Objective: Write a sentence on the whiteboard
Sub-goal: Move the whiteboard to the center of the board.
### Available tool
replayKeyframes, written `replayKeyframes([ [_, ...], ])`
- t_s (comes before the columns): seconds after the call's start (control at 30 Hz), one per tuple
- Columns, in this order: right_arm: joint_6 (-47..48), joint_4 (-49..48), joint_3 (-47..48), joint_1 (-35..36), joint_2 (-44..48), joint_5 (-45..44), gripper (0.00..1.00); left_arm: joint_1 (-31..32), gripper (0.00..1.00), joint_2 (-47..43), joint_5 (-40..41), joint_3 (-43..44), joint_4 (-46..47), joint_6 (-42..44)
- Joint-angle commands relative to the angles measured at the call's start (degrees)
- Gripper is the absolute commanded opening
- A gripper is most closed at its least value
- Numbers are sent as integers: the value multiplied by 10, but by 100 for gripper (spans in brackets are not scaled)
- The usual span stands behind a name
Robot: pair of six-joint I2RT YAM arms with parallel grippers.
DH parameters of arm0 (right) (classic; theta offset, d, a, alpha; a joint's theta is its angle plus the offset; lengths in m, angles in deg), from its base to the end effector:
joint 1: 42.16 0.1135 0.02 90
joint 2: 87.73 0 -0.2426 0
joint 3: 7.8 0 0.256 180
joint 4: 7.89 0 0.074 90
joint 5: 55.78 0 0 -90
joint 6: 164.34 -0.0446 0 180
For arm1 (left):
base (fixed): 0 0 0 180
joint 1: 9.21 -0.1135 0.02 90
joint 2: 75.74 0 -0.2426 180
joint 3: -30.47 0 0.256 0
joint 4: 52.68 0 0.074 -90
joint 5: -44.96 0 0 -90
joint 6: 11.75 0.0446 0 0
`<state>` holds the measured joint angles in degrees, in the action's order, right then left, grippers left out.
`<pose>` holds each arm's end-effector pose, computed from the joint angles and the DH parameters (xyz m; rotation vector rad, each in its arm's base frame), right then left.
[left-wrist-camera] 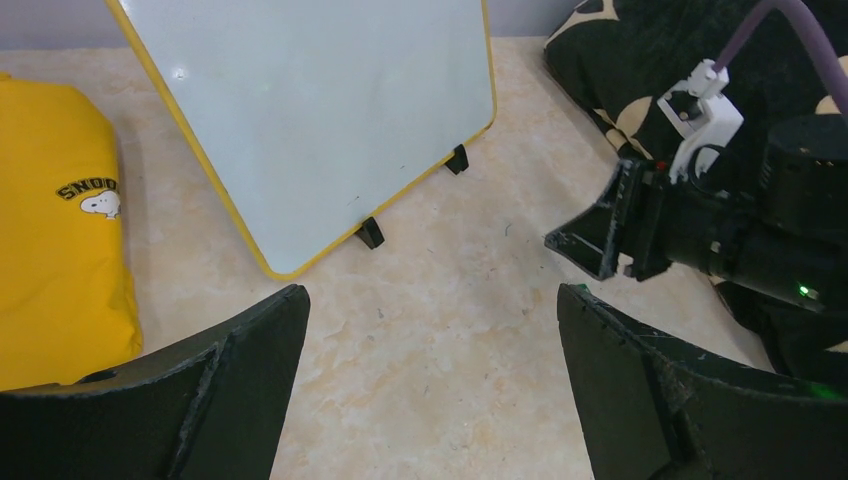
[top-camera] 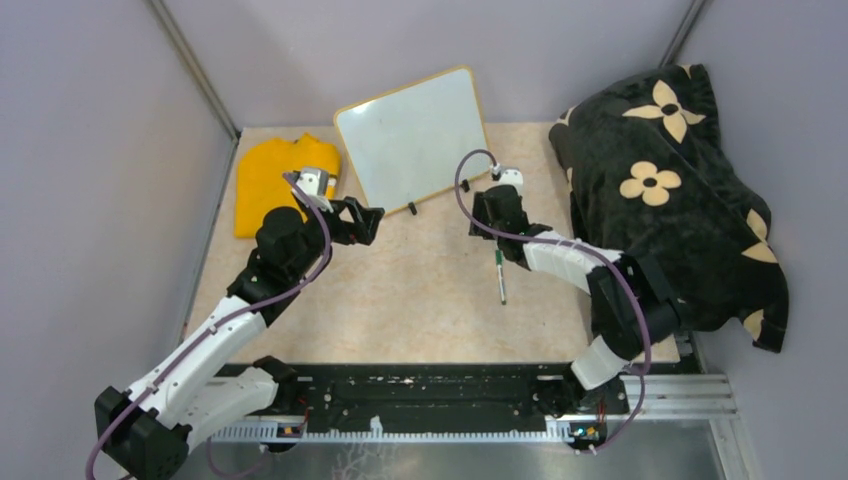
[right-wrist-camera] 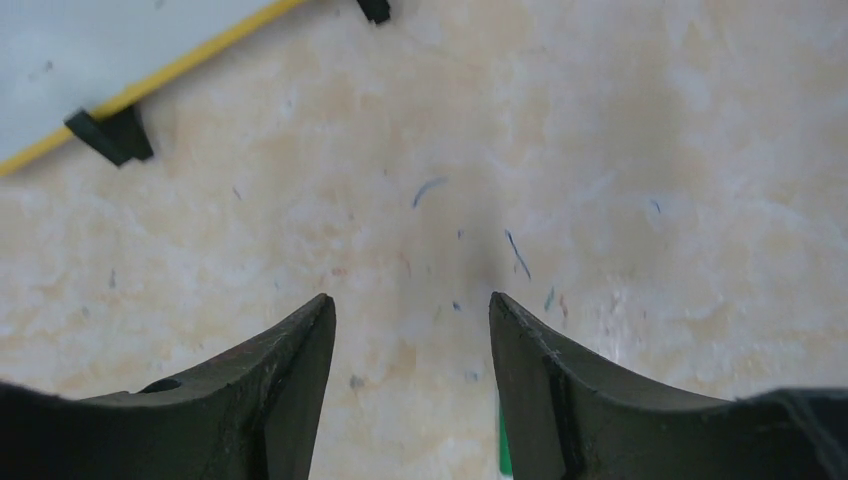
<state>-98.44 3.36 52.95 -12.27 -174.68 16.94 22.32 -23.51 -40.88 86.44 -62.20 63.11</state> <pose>0.2921 0.1526 0.1718 0.0535 2.1963 0.1943 0.2103 -0.1252 0.3100 0.1871 1.6912 -0.5522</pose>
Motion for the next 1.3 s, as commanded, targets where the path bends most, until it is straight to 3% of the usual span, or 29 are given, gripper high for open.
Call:
replayKeyframes([
  [0.0,24,-112,80,-32,-78,46,56,3,99,-1,-12,4,15,6],
  [0.43,77,-91,247,-60,-247,80,60,3,99,6,-17,5,15,10],
  [0.87,119,-63,320,-67,-315,94,59,3,99,16,-30,7,19,8],
  [1.27,146,-52,359,-68,-352,91,49,4,99,28,-31,8,19,9],
])
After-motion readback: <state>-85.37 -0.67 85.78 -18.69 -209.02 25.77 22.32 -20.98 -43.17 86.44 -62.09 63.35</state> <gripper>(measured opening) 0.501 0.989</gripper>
